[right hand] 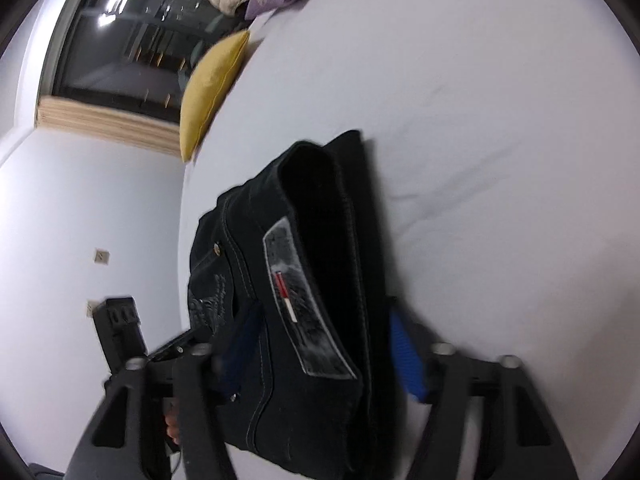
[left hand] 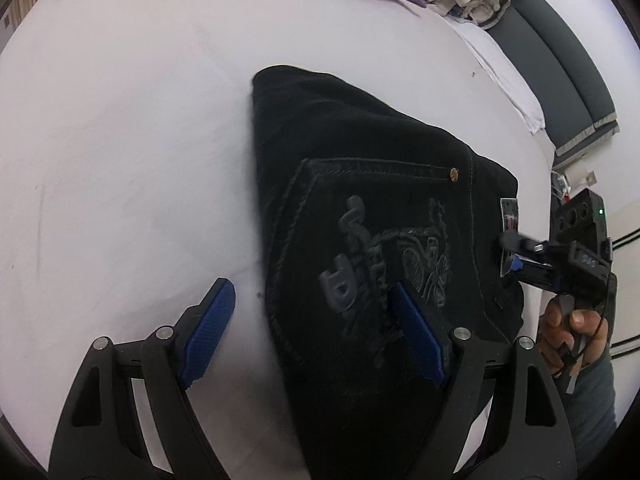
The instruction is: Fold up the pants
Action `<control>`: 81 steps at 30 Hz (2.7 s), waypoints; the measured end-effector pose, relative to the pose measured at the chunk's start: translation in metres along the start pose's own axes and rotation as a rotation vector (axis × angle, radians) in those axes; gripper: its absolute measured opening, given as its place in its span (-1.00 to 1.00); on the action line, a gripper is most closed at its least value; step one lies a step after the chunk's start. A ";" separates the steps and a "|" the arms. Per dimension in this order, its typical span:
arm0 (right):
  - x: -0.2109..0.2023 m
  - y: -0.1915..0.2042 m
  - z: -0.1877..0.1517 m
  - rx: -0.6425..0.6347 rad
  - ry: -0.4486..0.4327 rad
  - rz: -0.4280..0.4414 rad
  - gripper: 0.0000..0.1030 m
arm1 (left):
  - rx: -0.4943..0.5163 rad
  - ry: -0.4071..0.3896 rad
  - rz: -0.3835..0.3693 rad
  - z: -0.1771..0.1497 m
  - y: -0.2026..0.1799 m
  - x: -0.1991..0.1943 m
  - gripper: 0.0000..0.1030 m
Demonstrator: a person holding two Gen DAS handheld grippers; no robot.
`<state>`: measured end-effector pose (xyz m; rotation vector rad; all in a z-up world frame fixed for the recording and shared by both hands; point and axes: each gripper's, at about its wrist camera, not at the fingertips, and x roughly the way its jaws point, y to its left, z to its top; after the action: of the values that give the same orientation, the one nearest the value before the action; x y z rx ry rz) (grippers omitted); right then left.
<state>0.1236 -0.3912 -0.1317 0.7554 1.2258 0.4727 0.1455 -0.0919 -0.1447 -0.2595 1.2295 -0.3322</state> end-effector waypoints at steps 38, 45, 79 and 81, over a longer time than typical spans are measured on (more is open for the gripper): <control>-0.032 0.089 -0.028 -0.194 -0.388 -0.393 0.35 | 0.009 -0.445 0.205 0.015 0.090 -0.132 0.39; -0.106 0.212 -0.084 -0.557 -0.833 -0.463 0.84 | 0.152 -1.008 0.468 -0.039 -0.019 -0.267 1.00; -0.107 0.268 -0.172 -0.479 -0.656 -0.566 1.00 | 0.014 -0.470 0.434 -0.088 -0.032 -0.210 1.00; -0.101 0.266 -0.168 -0.477 -0.635 -0.575 1.00 | 0.016 -0.459 0.436 -0.088 -0.029 -0.202 1.00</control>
<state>-0.0473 -0.2386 0.1060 0.0974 0.6402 0.0231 -0.0010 -0.0422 0.0152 -0.0431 0.7992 0.0953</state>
